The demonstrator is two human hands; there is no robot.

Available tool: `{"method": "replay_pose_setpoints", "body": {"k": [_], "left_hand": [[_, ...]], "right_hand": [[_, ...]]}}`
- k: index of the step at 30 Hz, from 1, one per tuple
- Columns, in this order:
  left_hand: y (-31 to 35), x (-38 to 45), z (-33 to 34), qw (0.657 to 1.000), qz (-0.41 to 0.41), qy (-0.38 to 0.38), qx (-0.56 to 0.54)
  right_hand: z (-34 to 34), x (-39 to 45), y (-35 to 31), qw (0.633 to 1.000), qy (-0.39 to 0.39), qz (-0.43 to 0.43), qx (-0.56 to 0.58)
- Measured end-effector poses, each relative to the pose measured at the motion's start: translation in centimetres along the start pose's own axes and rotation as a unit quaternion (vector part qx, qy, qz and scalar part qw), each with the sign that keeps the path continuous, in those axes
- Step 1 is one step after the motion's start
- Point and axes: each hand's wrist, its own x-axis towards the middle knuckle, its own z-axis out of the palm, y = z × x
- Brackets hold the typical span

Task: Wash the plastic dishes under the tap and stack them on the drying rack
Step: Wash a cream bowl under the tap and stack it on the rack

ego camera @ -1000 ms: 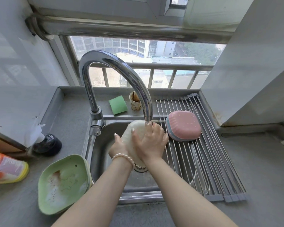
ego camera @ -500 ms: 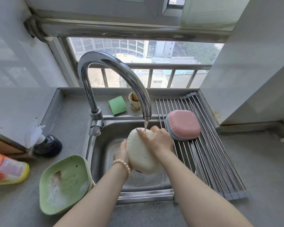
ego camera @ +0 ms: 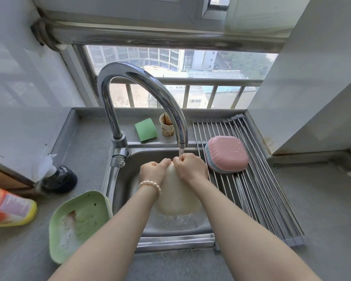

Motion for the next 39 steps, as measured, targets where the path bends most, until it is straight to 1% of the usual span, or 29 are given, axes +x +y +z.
{"method": "replay_pose_setpoints", "body": {"k": [2, 4, 6, 7, 8, 9, 11, 13, 16, 17, 18, 19, 20, 21, 22, 23, 24, 25, 26, 27, 28, 29, 31, 32, 33, 35, 36, 38, 39], "left_hand": [[0.0, 0.2, 0.1, 0.998, -0.028, 0.008, -0.051], [-0.1, 0.2, 0.2, 0.994, -0.056, 0.020, -0.093], [-0.2, 0.0, 0.3, 0.981, -0.100, 0.047, -0.161], [-0.5, 0.0, 0.4, 0.971, -0.125, 0.060, -0.193], [-0.6, -0.1, 0.4, 0.961, -0.151, 0.071, -0.222], [-0.7, -0.3, 0.3, 0.949, -0.179, 0.079, -0.249], [-1.0, -0.4, 0.1, 0.920, -0.227, 0.095, -0.306], [-1.7, -0.4, 0.1, 0.900, -0.256, 0.086, -0.341], [-2.6, -0.2, 0.5, 0.876, -0.275, 0.061, -0.392], [-3.1, 0.2, 0.7, 0.871, -0.284, 0.045, -0.399], [-3.5, 0.5, 0.9, 0.873, -0.283, 0.031, -0.396], [-3.6, 0.7, 0.9, 0.883, -0.275, 0.037, -0.378], [-3.4, 0.6, 0.7, 0.891, -0.266, 0.040, -0.365], [-3.2, 0.5, 0.3, 0.901, -0.254, 0.044, -0.350], [-3.2, 0.6, 0.0, 0.912, -0.246, 0.049, -0.326], [-3.2, 0.6, 0.1, 0.922, -0.230, 0.058, -0.306], [-3.4, 0.8, 0.1, 0.934, -0.214, 0.055, -0.282], [-3.4, 0.8, 0.0, 0.938, -0.203, 0.044, -0.277], [-3.2, 0.8, 0.0, 0.942, -0.191, 0.027, -0.276], [-3.1, 0.9, 0.1, 0.942, -0.193, 0.015, -0.275], [-3.2, 0.9, 0.2, 0.948, -0.191, 0.010, -0.256], [-3.1, 0.9, 0.1, 0.946, -0.205, 0.016, -0.250], [-2.4, 0.6, 0.2, 0.932, -0.225, 0.015, -0.285], [-1.6, 0.5, 0.5, 0.937, -0.211, 0.013, -0.279], [-1.0, 0.2, 0.9, 0.955, -0.183, 0.008, -0.232], [-0.4, 0.1, 1.7, 0.989, -0.102, 0.022, -0.102], [-0.1, -0.2, 1.9, 0.998, -0.047, 0.032, -0.029], [-0.3, -0.5, 2.5, 0.992, 0.077, 0.041, 0.086], [-0.5, -0.7, 2.8, 0.978, 0.149, 0.034, 0.145]], "right_hand": [[-0.2, 0.5, 0.2, 0.995, 0.006, 0.055, 0.080], [-0.4, 0.9, 0.6, 0.979, 0.048, 0.107, 0.168], [0.1, 0.5, 0.6, 0.972, 0.079, 0.117, 0.186], [0.8, 0.1, 0.5, 0.980, 0.102, 0.100, 0.137], [1.7, -0.4, 0.4, 0.987, 0.136, 0.068, 0.058], [2.8, -1.1, 0.1, 0.985, 0.169, 0.031, -0.016], [4.5, -2.2, -0.2, 0.974, 0.193, -0.035, -0.113], [5.4, -2.5, 0.3, 0.959, 0.215, -0.103, -0.156], [6.2, -2.3, 2.1, 0.915, 0.240, -0.256, -0.198], [5.8, -2.0, 2.3, 0.913, 0.224, -0.271, -0.205], [5.3, -1.8, 2.4, 0.920, 0.211, -0.264, -0.200], [4.7, -1.7, 2.2, 0.939, 0.195, -0.223, -0.171], [4.0, -1.4, 2.1, 0.967, 0.166, -0.151, -0.122], [3.1, -1.0, 1.9, 0.990, 0.116, -0.064, -0.057], [2.3, -0.5, 2.0, 0.997, 0.072, 0.011, 0.019], [1.7, -0.1, 2.2, 0.992, 0.039, 0.062, 0.104], [1.2, 0.3, 2.6, 0.976, 0.026, 0.096, 0.195], [0.8, 0.6, 2.9, 0.951, 0.019, 0.122, 0.284], [0.5, 0.8, 3.1, 0.916, 0.009, 0.144, 0.375], [0.2, 0.9, 3.3, 0.882, -0.005, 0.162, 0.442], [0.0, 0.9, 3.5, 0.861, -0.019, 0.177, 0.476], [-0.1, 0.7, 3.8, 0.855, -0.033, 0.189, 0.482], [0.0, 0.4, 4.5, 0.858, -0.035, 0.209, 0.467], [0.0, 0.3, 4.6, 0.861, -0.029, 0.217, 0.460], [0.0, 0.2, 4.8, 0.866, -0.021, 0.220, 0.448], [-0.1, -0.2, 5.3, 0.876, -0.011, 0.220, 0.430], [-0.2, -0.5, 5.5, 0.874, -0.003, 0.219, 0.433], [-0.2, -1.2, 6.0, 0.861, 0.009, 0.226, 0.455], [-0.1, -1.5, 6.4, 0.848, 0.015, 0.230, 0.477]]}}
